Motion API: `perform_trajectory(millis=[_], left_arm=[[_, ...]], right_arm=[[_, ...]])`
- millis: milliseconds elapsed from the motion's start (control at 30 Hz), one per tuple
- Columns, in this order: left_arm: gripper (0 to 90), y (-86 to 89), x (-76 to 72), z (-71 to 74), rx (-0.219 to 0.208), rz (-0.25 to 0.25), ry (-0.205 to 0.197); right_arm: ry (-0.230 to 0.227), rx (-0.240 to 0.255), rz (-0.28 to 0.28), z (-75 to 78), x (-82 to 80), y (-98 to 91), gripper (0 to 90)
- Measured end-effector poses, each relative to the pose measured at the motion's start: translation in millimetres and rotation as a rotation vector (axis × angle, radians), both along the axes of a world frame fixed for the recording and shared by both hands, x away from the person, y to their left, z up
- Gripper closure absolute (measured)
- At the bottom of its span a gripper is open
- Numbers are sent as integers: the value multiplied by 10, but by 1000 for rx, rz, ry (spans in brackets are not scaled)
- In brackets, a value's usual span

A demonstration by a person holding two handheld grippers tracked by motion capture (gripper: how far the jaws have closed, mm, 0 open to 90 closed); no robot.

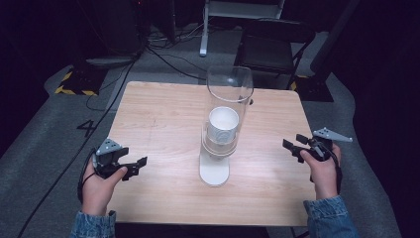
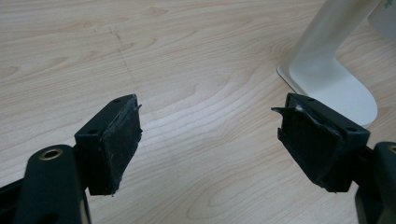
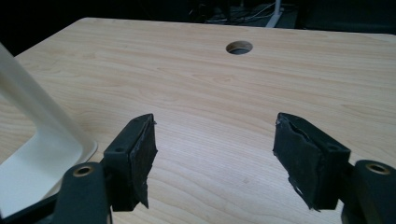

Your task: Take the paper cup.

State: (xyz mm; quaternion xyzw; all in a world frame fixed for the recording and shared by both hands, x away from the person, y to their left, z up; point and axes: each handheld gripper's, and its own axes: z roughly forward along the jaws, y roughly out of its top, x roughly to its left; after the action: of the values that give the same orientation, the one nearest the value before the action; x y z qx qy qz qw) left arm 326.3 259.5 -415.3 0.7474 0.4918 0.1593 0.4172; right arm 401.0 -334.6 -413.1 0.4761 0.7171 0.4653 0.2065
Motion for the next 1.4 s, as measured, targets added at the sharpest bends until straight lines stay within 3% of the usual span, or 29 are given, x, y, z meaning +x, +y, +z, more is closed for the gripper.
perform_trajectory(millis=[100, 333, 500, 700, 833, 900, 1067, 1133, 1400], left_arm=[[211, -3, -4, -1, 11, -7, 4], [209, -6, -3, -8, 5, -13, 0], [204, -27, 3, -10, 13, -23, 1], [204, -17, 4, -19, 17, -22, 11], [203, -22, 5, -22, 17, -22, 9], [203, -26, 7, -27, 18, -22, 11], [202, -42, 19, -43, 25, -27, 18], [201, -47, 19, -47, 25, -28, 18], [200, -46, 24, -59, 28, -29, 19]], right_arm=[[3, -17, 58, 18, -14, 149, 310], [-10, -31, 127, 96, -85, 360, 307], [15, -12, 218, 71, -135, 607, 301], [-12, -1, 306, 109, -222, 866, 294], [-4, 7, 343, 111, -263, 980, 281], [0, 12, 361, 102, -279, 1035, 278], [2, 84, 450, 74, -321, 1245, 230], [-3, 80, 472, 59, -330, 1327, 212], [-50, 62, 474, -1, -324, 1557, 181]])
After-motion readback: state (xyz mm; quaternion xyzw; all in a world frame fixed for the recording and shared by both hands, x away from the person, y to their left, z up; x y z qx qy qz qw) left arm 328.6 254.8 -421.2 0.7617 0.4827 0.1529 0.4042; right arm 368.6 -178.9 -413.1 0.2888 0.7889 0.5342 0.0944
